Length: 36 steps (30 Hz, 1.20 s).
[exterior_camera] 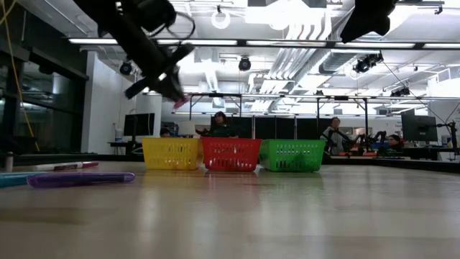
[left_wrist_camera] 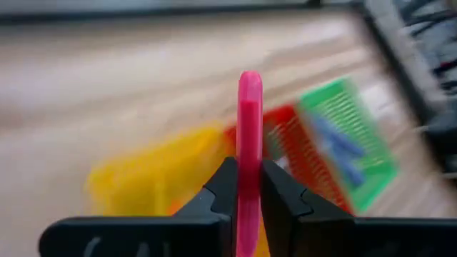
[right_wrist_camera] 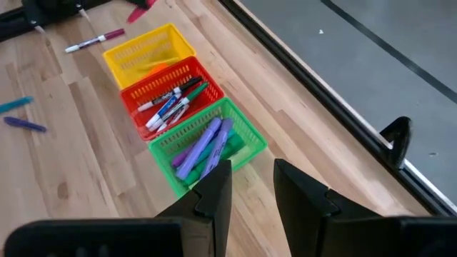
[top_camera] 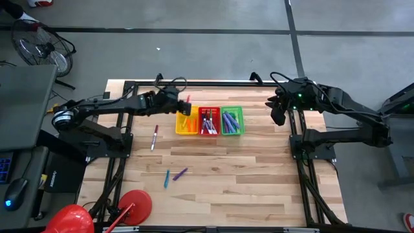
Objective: Pick & Place Markers
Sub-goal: Put the pink pen into the yellow bin
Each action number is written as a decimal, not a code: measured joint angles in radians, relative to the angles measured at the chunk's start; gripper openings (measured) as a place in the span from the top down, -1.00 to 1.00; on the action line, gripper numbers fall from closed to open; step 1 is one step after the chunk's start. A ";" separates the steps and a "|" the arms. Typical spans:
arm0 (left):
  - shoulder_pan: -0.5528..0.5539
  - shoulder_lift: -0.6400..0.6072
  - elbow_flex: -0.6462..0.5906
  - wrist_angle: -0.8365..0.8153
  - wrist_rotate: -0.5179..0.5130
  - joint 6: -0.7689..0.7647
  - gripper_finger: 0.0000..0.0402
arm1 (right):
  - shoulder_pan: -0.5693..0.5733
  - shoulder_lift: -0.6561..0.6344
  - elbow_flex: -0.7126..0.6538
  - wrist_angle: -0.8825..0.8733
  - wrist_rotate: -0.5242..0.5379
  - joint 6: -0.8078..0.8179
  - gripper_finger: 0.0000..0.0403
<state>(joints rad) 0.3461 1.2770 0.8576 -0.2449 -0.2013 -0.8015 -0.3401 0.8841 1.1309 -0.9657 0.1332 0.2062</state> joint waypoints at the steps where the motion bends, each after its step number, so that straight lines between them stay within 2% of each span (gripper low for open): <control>1: -0.001 0.001 -0.002 -0.045 -0.001 -0.047 0.85 | 0.000 0.000 0.000 0.000 0.006 0.000 0.53; 7: -0.042 0.032 -0.002 -0.162 -0.003 -0.250 0.85 | 0.000 0.000 0.000 0.003 0.020 -0.003 0.53; 15: -0.067 0.030 -0.002 -0.209 -0.023 -0.388 0.85 | 0.000 0.000 0.000 0.003 0.018 -0.002 0.53; 21: -0.065 0.031 -0.002 -0.216 -0.020 -0.434 0.85 | 0.000 0.000 0.000 0.004 0.018 -0.003 0.53; 24: -0.066 0.071 0.015 -0.241 -0.015 -0.459 0.85 | 0.000 0.000 0.000 0.005 0.018 -0.004 0.53; 36: -0.066 0.303 0.258 -0.452 0.014 -0.408 0.85 | 0.000 0.000 0.000 0.005 0.018 -0.005 0.53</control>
<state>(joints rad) 0.2806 1.5803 1.1155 -0.6971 -0.1873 -1.2094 -0.3401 0.8845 1.1309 -0.9604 0.1513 0.2016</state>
